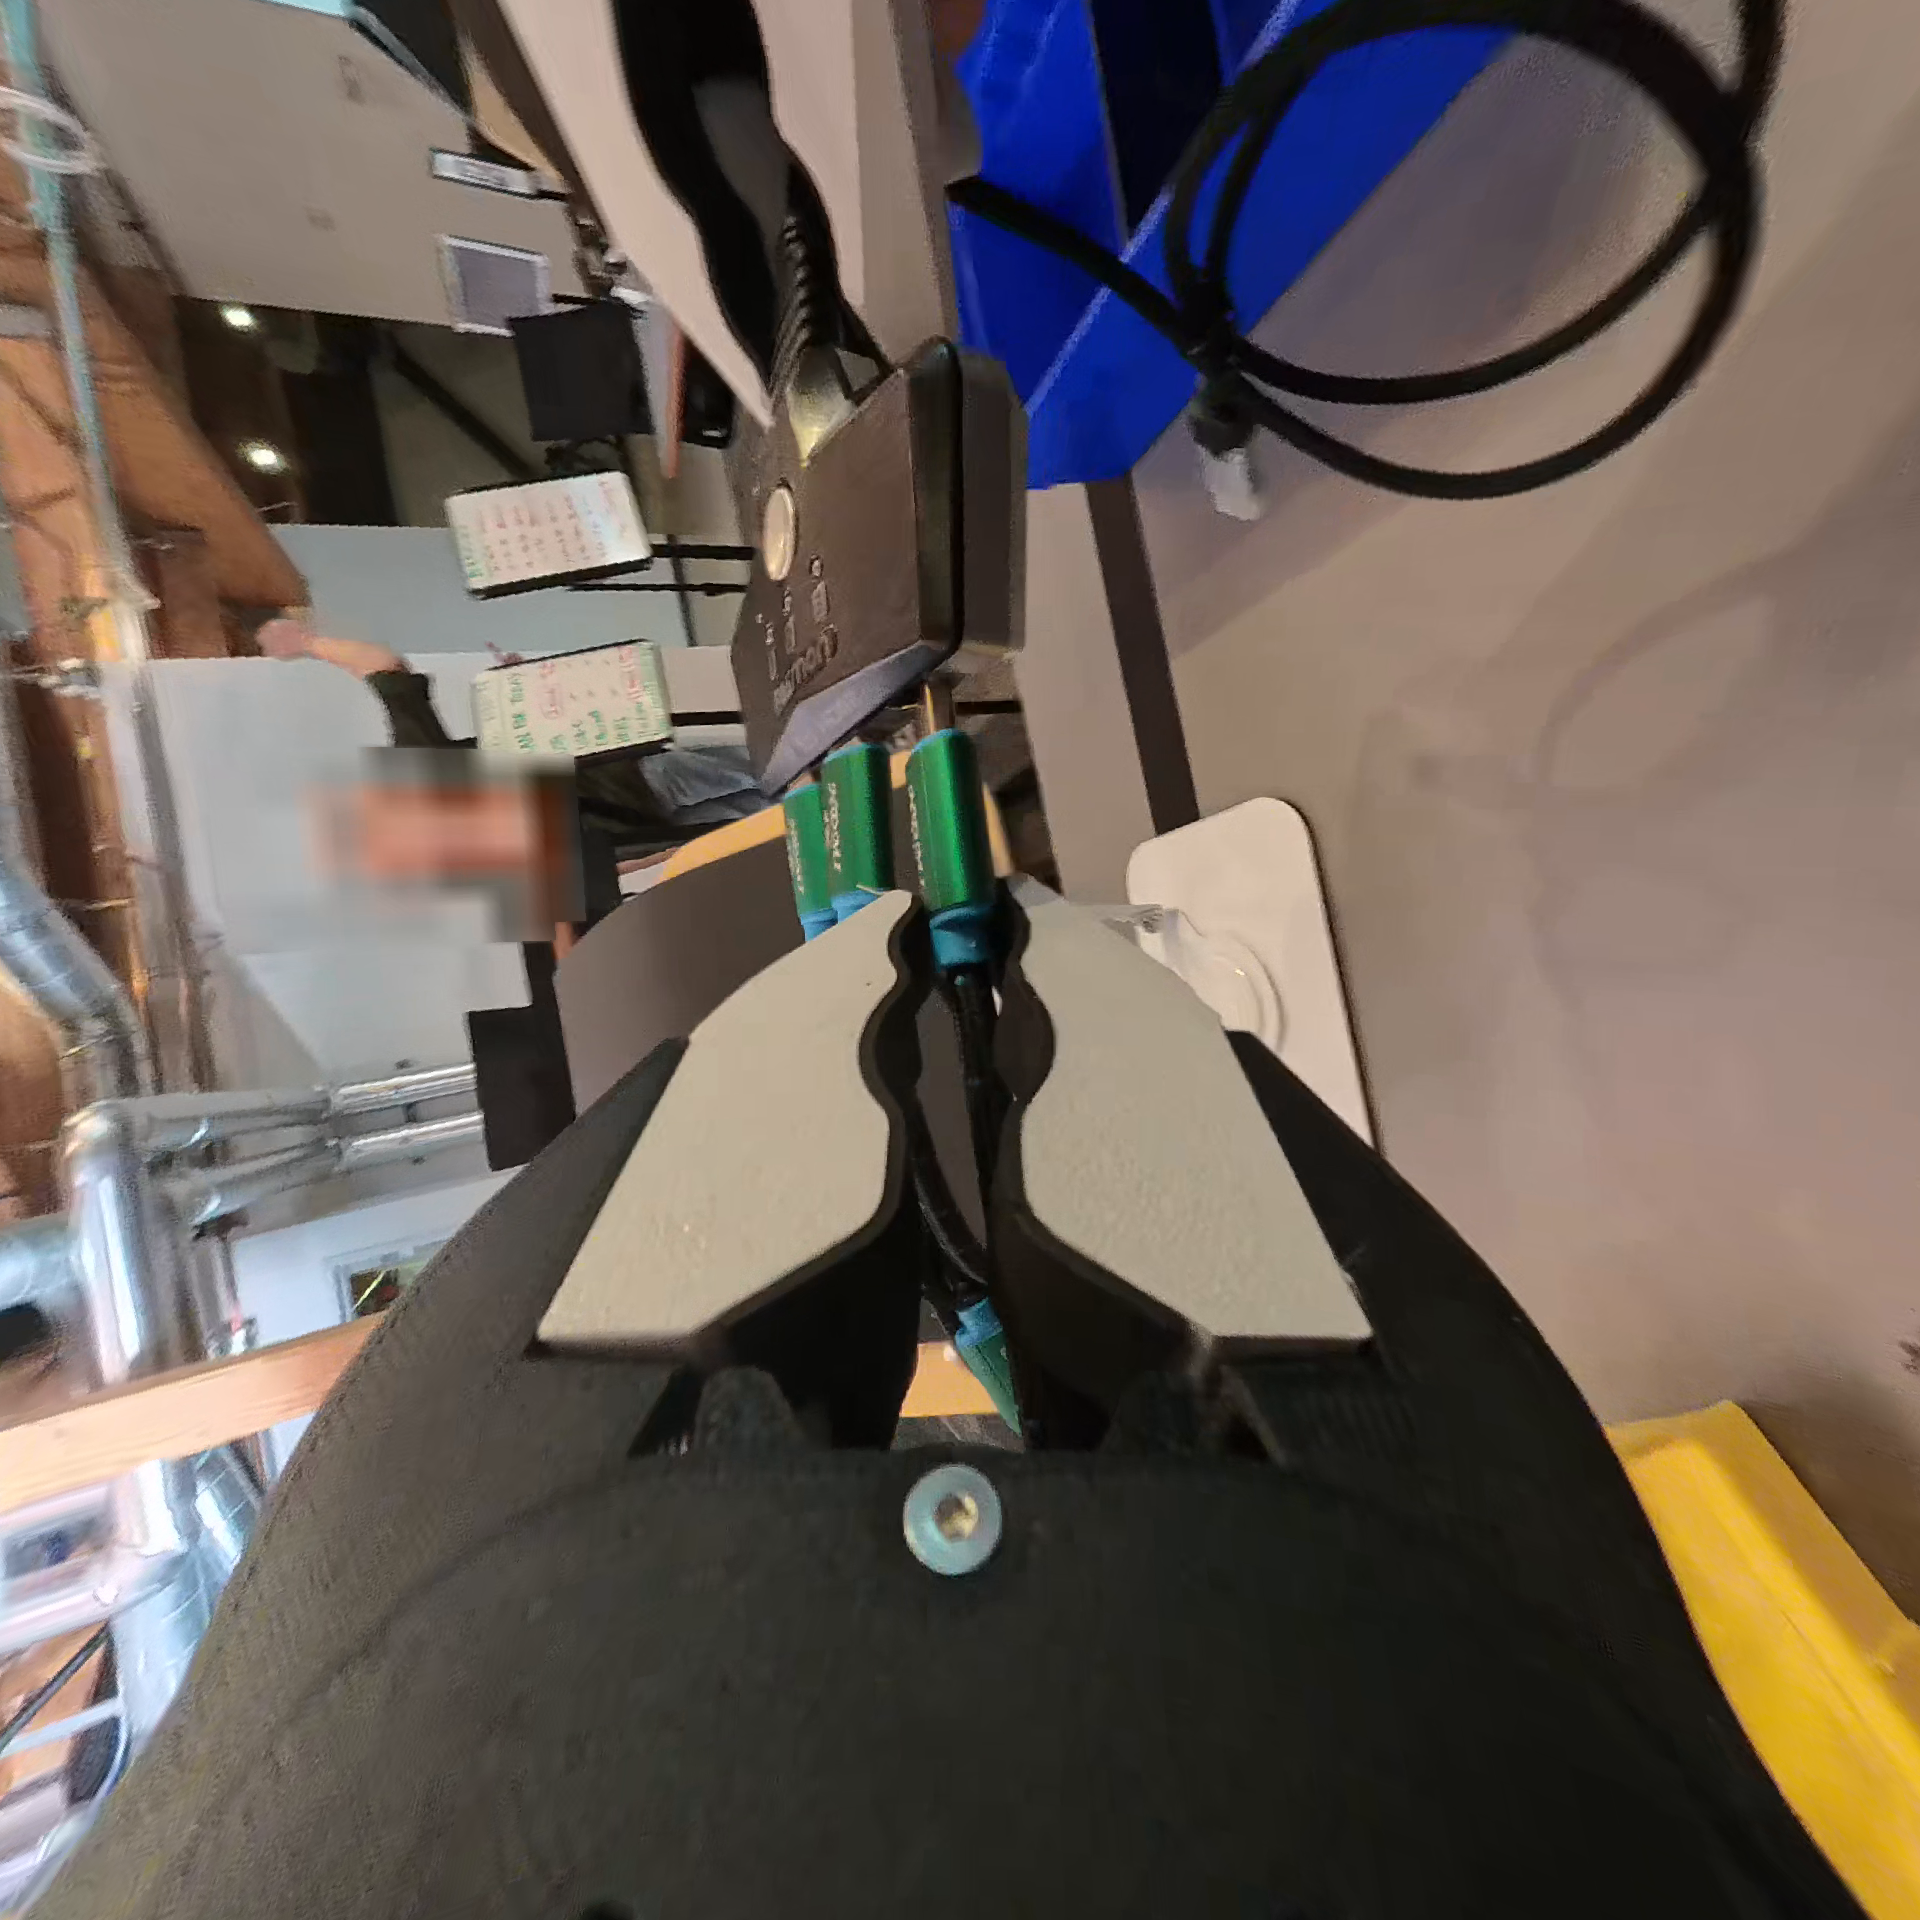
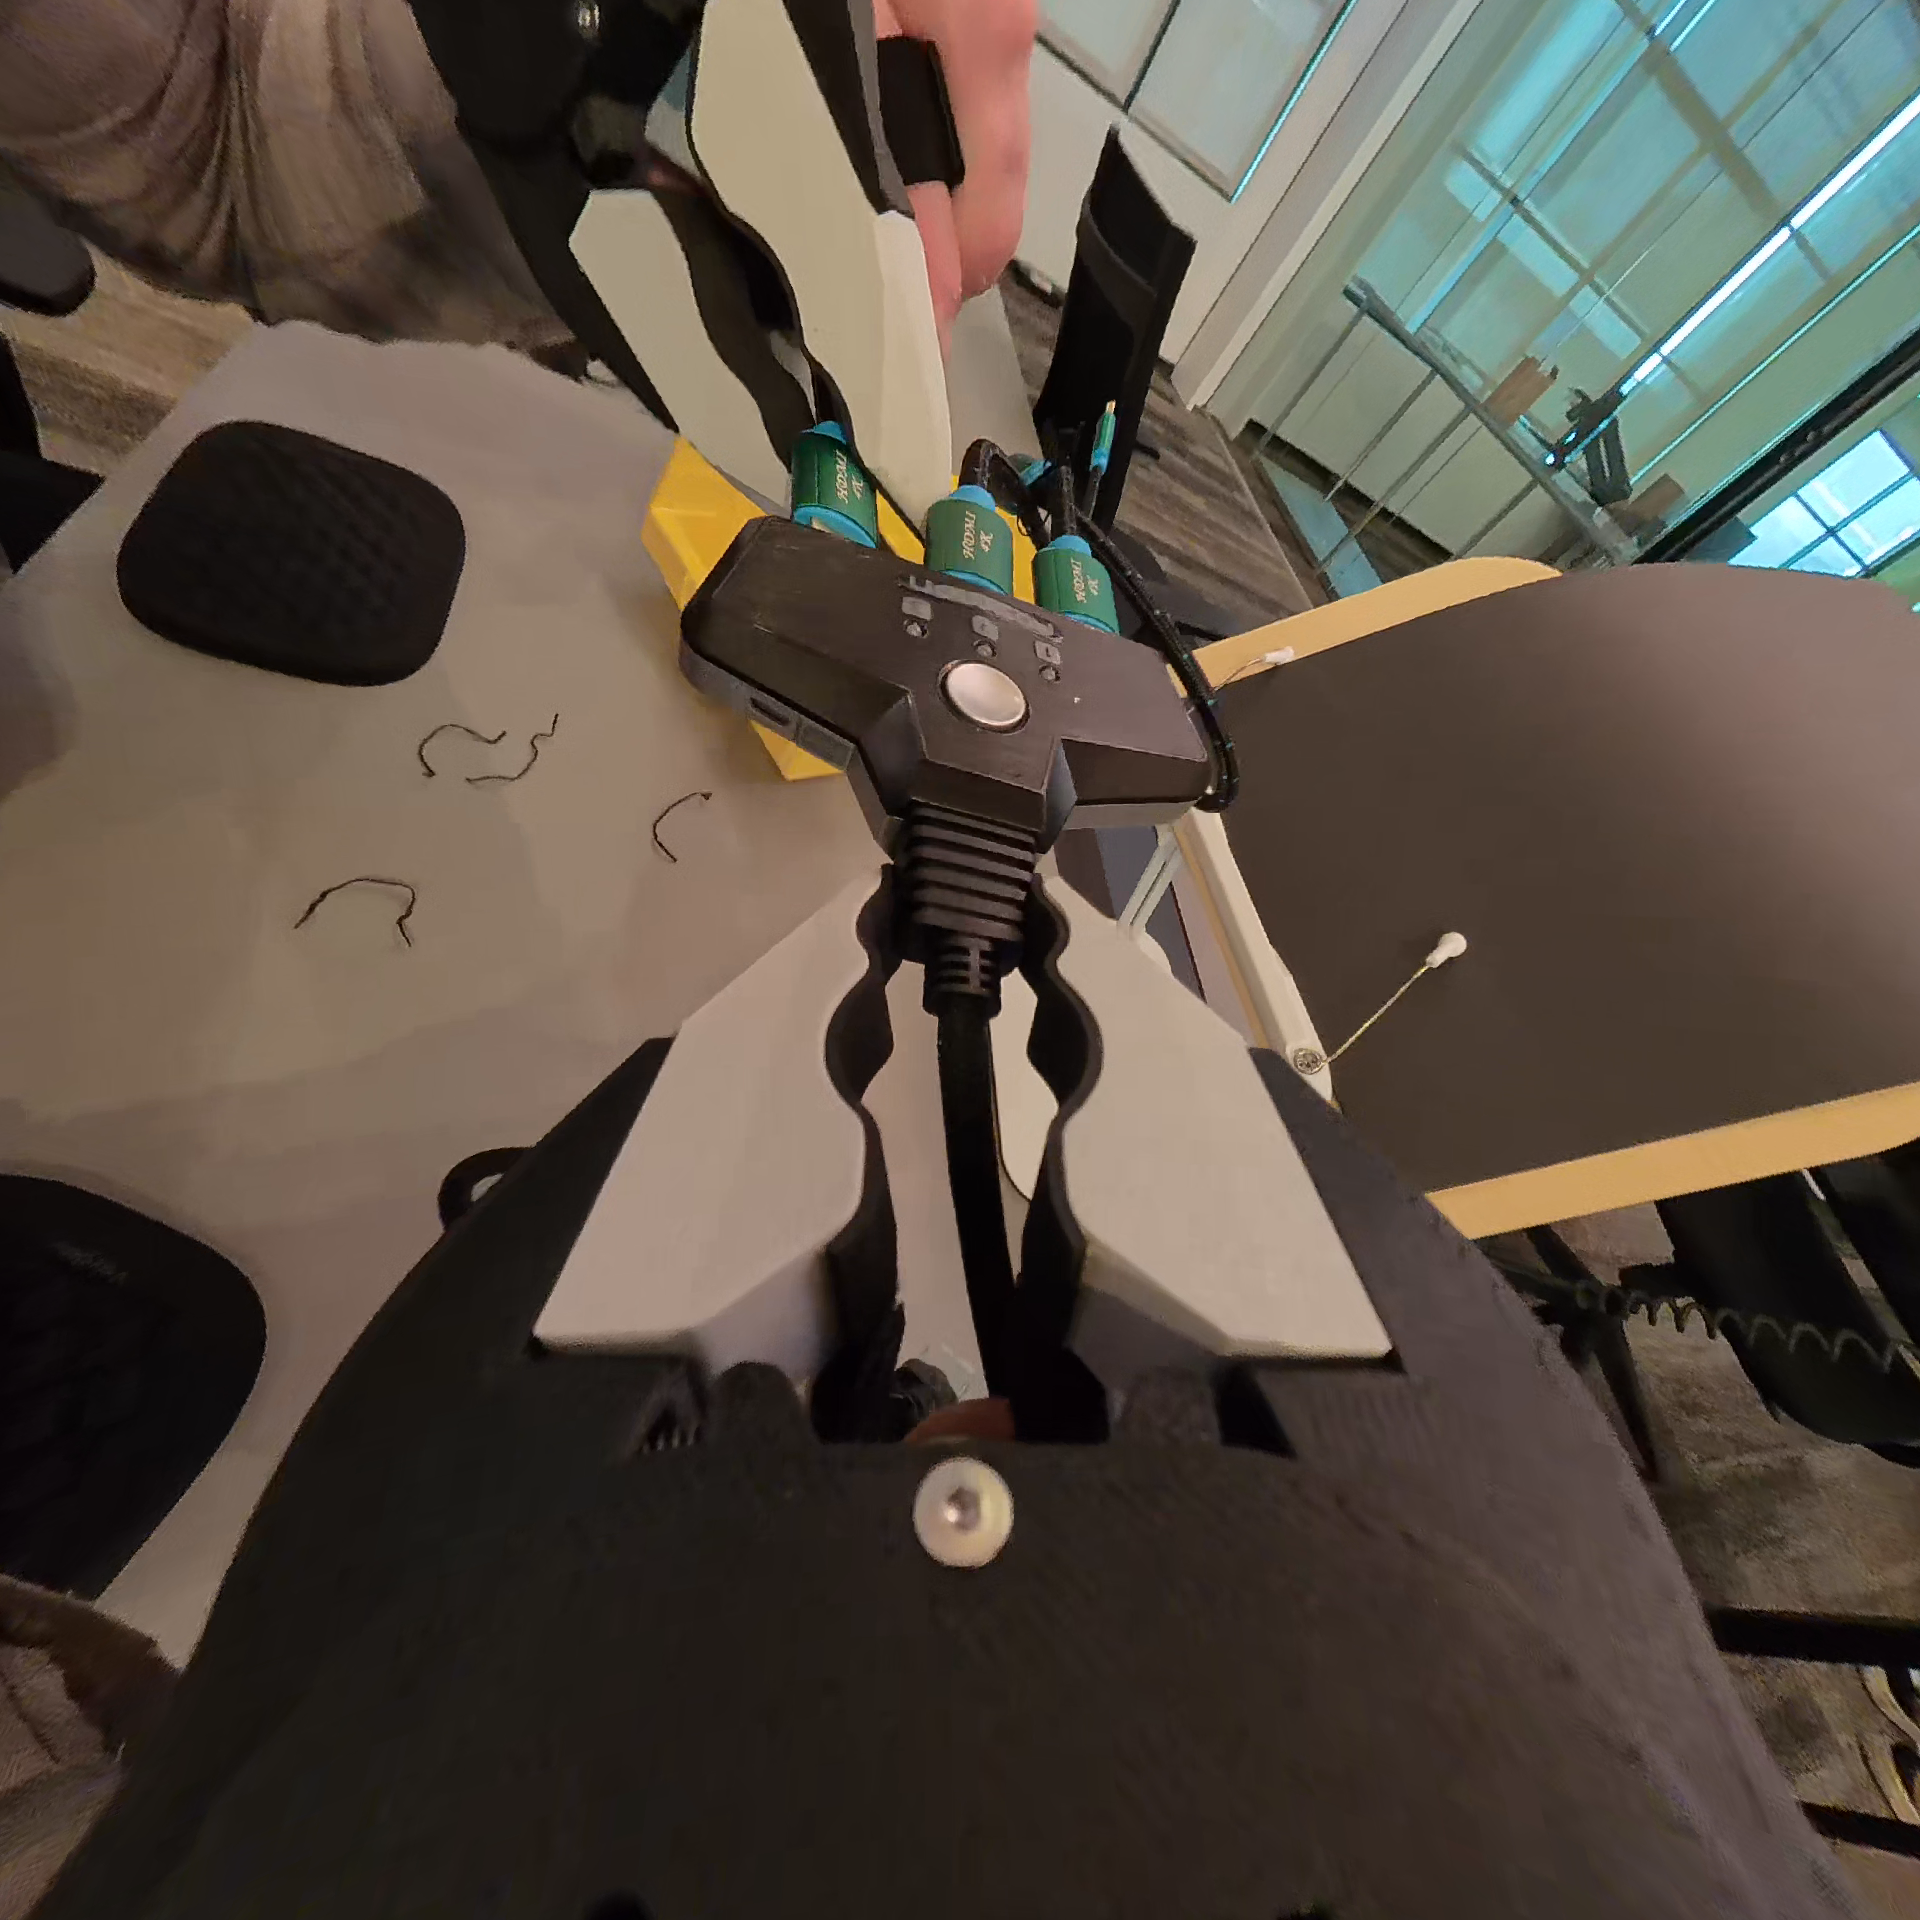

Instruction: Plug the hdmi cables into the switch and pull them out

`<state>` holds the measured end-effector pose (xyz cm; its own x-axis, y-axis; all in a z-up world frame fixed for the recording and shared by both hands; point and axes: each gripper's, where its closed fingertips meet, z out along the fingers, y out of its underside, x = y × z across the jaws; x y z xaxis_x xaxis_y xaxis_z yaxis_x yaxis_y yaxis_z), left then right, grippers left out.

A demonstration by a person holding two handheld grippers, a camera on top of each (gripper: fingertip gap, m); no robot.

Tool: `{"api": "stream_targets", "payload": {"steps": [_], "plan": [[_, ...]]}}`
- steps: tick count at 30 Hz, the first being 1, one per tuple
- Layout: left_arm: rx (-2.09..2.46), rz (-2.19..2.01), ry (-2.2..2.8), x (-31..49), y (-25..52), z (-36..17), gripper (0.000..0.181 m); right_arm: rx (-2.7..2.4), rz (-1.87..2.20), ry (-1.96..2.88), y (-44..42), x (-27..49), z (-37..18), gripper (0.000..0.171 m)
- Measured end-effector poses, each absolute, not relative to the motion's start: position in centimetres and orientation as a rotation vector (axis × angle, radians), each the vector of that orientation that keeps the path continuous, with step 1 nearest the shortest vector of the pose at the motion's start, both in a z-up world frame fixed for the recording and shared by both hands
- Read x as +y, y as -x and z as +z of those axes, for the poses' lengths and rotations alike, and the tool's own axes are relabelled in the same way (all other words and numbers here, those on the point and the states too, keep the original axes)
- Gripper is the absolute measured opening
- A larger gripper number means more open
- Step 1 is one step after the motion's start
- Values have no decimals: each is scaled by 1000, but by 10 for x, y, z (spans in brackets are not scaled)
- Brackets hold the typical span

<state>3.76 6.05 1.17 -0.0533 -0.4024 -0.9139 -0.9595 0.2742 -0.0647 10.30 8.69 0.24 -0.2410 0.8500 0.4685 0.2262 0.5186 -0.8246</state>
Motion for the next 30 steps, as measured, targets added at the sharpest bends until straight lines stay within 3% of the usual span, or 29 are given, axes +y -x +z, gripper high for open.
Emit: {"api": "stream_targets", "payload": {"steps": [1, 11, 16, 30], "plan": [[1583, 774, 1253, 62, -40, 17, 9, -1733, 795, 899, -105, 88, 6, 19], [1416, 905, 1123, 70, -48, 34, 10, -1626, 1056, 809, -108, 95, 15, 19], [1374, 791, 1196, 60, -47, 8, 9, -1614, 1110, 815, -109, 101, 8, 19], [1585, 588, 1404, 45, -49, -206, 10, -1623, 1104, 905, -106, 121, -14, 19]]}}
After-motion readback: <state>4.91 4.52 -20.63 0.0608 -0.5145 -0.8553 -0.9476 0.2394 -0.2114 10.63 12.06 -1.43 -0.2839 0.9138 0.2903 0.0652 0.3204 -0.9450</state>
